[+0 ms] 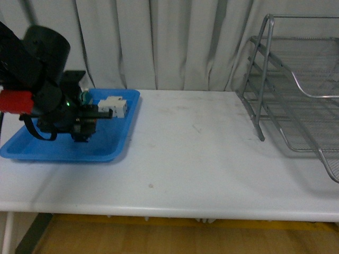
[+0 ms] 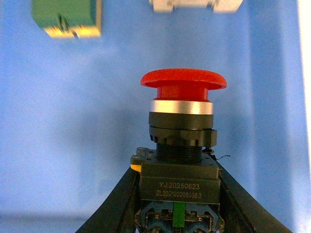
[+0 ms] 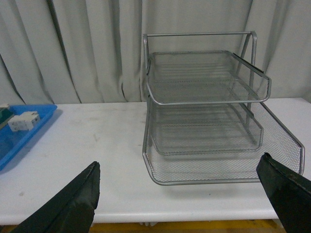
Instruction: Place button on rack with both arms
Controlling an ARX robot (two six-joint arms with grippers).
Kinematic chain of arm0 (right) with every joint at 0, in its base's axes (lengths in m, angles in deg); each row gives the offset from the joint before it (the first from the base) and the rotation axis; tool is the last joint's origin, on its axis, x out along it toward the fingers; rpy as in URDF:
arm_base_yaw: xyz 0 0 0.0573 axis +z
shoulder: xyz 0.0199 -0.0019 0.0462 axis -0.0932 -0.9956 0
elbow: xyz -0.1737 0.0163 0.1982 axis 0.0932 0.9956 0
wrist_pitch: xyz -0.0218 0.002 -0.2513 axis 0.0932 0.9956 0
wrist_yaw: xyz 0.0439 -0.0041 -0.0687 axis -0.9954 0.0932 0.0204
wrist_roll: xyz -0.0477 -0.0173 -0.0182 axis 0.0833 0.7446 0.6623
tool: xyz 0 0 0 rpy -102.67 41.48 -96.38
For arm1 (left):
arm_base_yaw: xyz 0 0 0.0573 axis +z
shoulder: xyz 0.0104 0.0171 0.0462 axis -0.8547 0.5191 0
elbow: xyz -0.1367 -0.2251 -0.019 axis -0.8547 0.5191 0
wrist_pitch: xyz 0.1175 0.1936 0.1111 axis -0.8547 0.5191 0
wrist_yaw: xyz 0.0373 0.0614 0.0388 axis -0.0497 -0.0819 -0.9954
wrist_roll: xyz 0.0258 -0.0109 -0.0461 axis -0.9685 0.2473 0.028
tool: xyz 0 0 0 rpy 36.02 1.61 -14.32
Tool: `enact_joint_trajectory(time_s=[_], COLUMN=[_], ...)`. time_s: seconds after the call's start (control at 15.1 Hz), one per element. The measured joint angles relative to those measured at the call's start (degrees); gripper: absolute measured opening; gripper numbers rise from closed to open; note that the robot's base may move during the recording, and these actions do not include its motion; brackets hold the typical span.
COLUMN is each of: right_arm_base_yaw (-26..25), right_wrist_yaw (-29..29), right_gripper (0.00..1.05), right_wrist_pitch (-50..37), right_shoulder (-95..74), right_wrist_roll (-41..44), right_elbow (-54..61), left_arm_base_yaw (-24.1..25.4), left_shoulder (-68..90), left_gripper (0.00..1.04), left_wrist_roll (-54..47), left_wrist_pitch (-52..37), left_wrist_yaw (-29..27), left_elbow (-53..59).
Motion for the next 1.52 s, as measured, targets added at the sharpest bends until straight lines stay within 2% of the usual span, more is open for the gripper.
enact_joint_trajectory(time_s=[0.46, 0.73, 0.86, 1.06, 1.52], right_arm_base_yaw=[0.0, 0.0, 0.0, 0.0, 0.0], right_wrist_yaw=[0.0, 0.0, 0.0, 0.0, 0.0], right_gripper=[0.98, 0.98, 0.98, 0.98, 0.98], right_wrist_pitch=[0.02, 0.0, 0.0, 0.0, 0.0], right_shoulder=[0.0, 0.0, 0.0, 0.0, 0.0], right_wrist_roll=[0.0, 0.0, 0.0, 0.0, 0.0], right_elbow=[0.0, 0.0, 0.0, 0.0, 0.0], left_arm_base_yaw=[0.07, -2.36, -2.19, -1.51, -0.72], left_shoulder=[-10.75, -31.56, -43.47, -54.14, -54.93], left_gripper=[0.36, 0.36, 0.36, 0.36, 0.36], left_wrist_roll=[-1.44, -2.6, -3.13, -8.31, -11.39], left_wrist_pitch=[-2.97, -9.53, -10.58, -9.7, -13.05], left_wrist_yaw=[2.43, 7.54, 10.03, 11.26, 11.04], left_elbow=[5.75, 24.72, 35.87, 46.14, 50.82])
